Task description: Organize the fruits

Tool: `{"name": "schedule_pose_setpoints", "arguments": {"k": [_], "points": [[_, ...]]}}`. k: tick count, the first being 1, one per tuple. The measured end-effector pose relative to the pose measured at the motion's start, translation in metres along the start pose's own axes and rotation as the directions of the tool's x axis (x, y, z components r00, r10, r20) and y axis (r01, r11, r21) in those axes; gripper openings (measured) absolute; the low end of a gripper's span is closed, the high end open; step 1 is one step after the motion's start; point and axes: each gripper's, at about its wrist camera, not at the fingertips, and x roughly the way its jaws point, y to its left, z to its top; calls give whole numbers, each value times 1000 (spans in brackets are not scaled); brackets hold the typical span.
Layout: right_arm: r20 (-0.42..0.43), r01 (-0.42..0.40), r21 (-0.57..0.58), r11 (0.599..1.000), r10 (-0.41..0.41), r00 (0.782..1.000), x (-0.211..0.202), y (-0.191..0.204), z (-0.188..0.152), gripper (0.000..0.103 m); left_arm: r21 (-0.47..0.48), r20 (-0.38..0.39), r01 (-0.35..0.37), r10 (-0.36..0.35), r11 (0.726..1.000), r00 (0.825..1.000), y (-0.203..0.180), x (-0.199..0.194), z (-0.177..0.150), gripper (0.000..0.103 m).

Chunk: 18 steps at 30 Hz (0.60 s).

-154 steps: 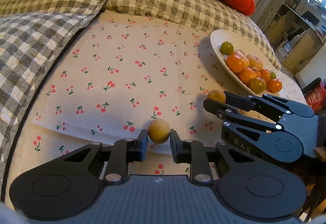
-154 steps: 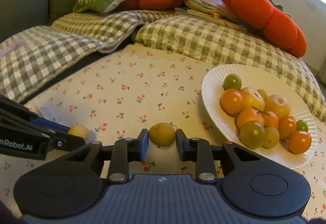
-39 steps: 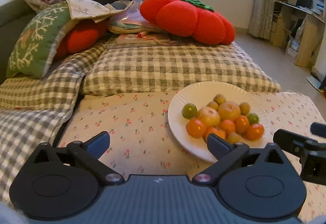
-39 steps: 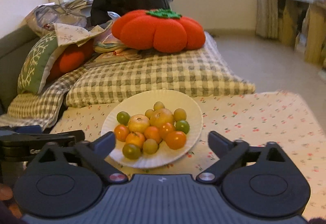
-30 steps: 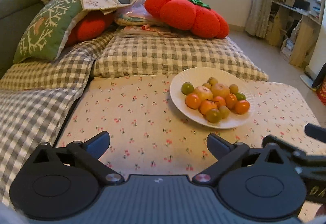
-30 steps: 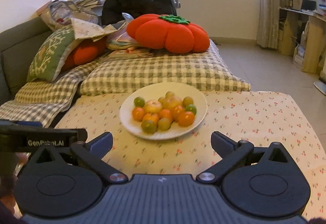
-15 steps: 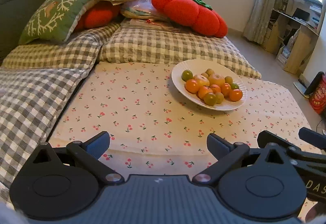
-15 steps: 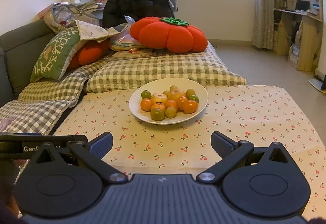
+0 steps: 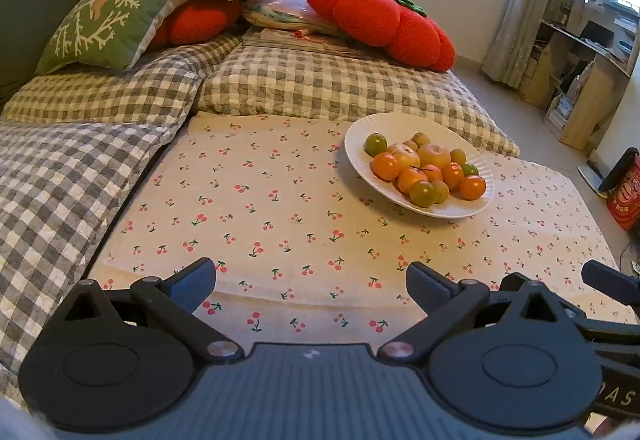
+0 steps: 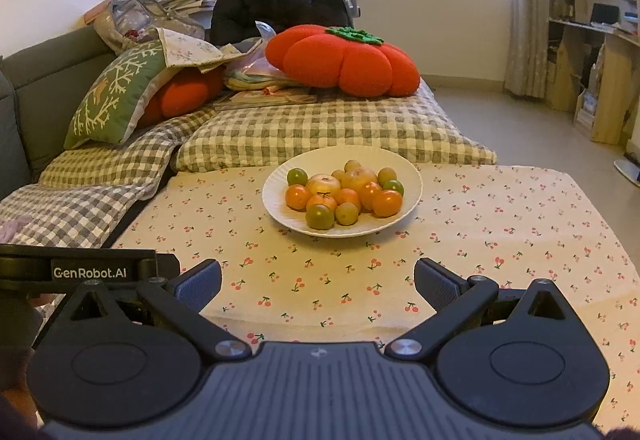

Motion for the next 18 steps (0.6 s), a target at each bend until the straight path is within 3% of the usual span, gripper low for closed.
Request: {"name": "schedule_pose_setpoints", "arguments": {"k": [18], "points": [[-6, -13, 28, 1000, 13, 1000, -2, -2, -1, 103, 18, 44, 21, -22, 1000, 999, 0, -1, -1, 94]]}}
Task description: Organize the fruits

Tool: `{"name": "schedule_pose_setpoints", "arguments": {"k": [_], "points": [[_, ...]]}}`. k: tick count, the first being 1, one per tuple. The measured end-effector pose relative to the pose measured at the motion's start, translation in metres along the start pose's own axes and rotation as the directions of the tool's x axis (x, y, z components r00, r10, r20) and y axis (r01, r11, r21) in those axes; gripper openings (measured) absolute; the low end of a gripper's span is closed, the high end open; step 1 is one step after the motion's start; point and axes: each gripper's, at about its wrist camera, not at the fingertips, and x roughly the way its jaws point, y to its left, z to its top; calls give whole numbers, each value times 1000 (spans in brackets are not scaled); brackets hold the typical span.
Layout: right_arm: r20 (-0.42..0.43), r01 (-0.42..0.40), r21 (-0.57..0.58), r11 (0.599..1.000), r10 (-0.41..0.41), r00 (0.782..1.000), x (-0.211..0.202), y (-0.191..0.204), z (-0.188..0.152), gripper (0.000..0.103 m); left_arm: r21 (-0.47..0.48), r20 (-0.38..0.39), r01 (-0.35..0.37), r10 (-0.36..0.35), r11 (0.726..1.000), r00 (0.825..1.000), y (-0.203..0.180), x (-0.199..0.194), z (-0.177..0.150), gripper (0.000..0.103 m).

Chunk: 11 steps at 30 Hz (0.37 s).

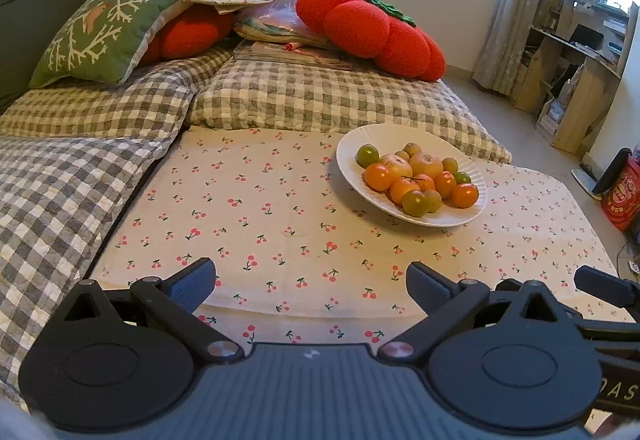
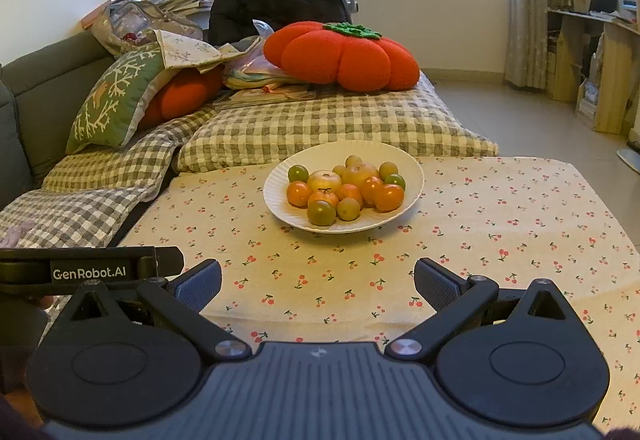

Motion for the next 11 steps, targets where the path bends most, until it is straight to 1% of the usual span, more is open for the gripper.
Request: {"name": "schedule_pose_setpoints", "arguments": {"k": [11], "points": [[2, -3, 1, 1000, 3, 1000, 0, 0, 0, 103, -2, 4, 3, -3, 1000, 1000, -1, -1, 0, 94]]}}
